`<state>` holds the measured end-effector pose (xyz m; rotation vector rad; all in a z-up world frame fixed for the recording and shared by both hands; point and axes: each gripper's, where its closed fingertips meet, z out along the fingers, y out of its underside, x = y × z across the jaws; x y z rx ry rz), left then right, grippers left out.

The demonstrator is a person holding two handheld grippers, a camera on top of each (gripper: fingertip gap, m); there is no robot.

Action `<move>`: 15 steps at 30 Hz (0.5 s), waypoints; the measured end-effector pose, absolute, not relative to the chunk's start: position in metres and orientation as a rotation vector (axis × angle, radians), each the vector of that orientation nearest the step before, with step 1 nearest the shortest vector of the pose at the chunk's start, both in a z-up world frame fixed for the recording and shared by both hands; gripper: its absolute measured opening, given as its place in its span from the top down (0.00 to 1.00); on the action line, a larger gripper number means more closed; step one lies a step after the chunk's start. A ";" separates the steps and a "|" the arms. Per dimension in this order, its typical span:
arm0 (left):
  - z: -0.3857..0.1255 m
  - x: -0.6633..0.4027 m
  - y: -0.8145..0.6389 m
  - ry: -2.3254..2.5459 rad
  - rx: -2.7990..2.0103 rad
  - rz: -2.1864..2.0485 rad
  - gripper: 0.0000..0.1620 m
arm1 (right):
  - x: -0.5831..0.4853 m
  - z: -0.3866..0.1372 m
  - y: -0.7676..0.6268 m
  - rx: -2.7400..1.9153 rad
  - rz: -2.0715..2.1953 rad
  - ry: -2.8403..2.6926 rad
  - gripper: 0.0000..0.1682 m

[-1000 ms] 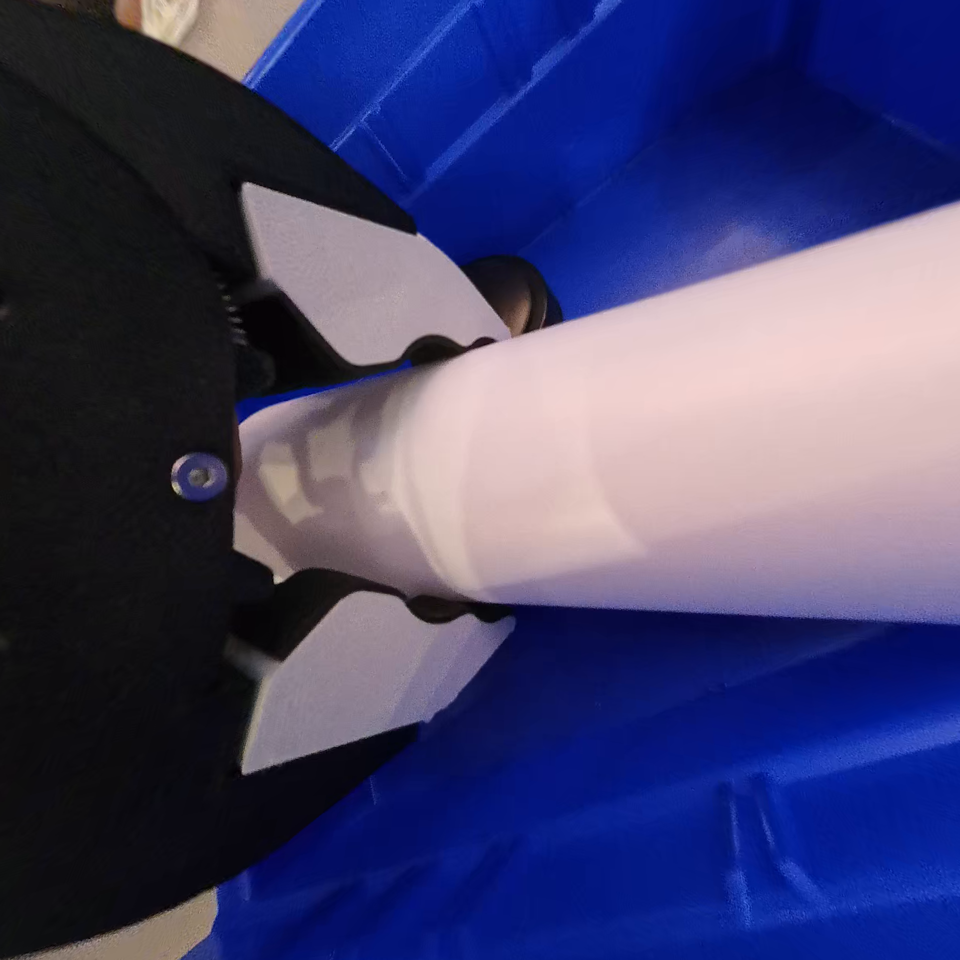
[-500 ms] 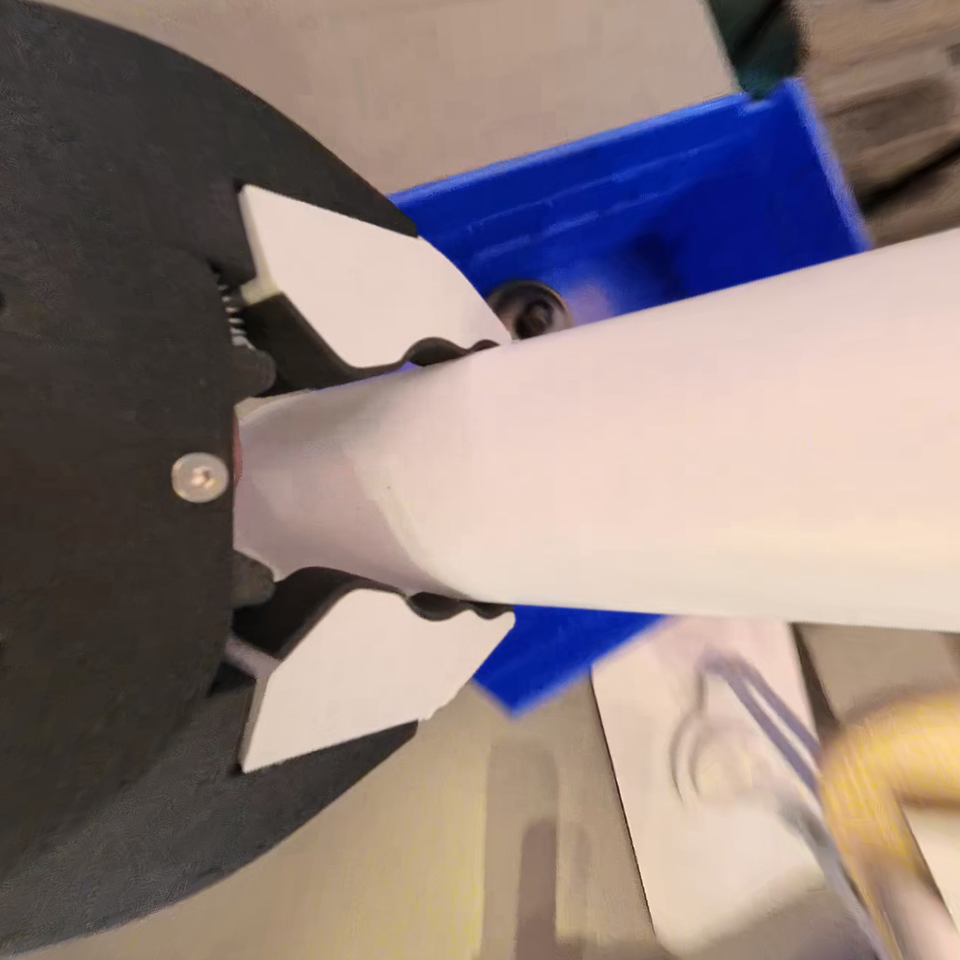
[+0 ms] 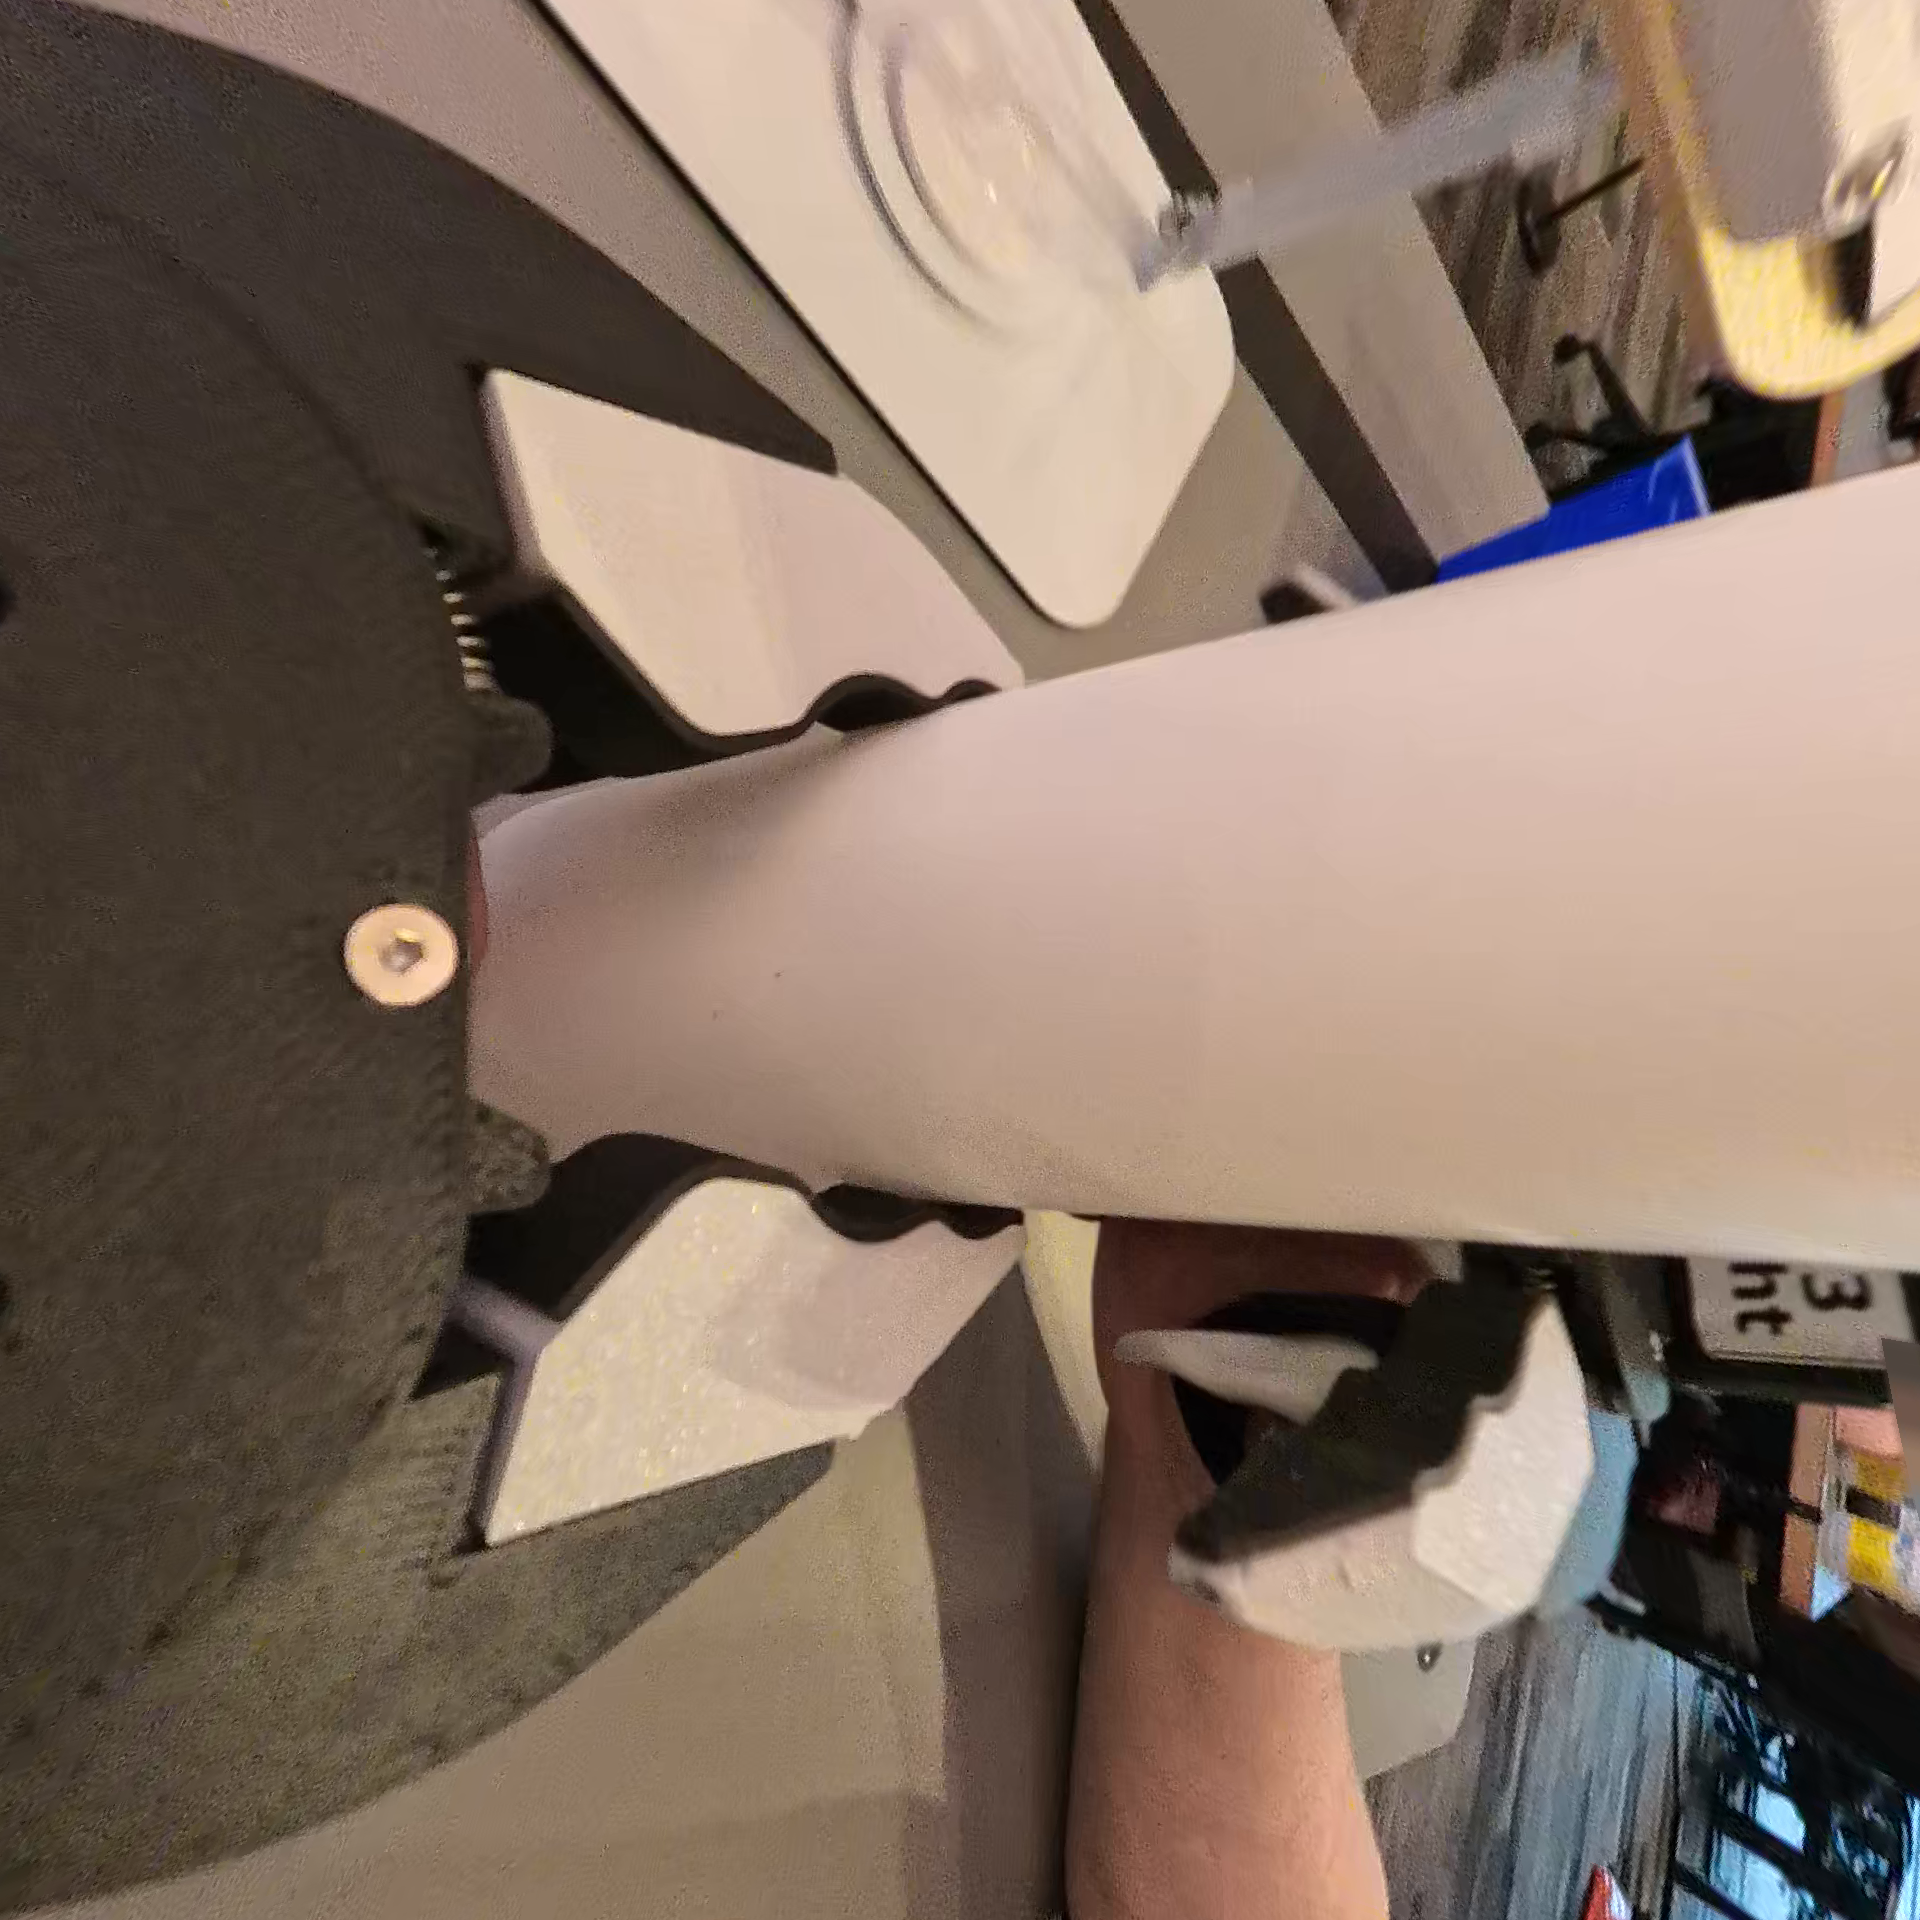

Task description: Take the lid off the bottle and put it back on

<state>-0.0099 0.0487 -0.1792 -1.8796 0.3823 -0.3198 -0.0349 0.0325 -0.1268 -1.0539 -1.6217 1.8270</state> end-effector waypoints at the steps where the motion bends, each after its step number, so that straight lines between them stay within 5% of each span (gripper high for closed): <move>1: -0.184 0.000 0.054 0.398 -1.871 -0.346 0.46 | -0.034 -0.126 0.031 -1.051 1.827 -1.619 0.24; 4: -0.196 0.015 0.063 0.408 -1.877 -0.396 0.46 | -0.030 -0.130 0.032 -1.030 1.794 -1.671 0.38; 15: -0.157 -0.067 0.029 0.309 -1.899 -0.130 0.47 | -0.029 -0.138 0.036 -0.960 1.610 -1.740 0.39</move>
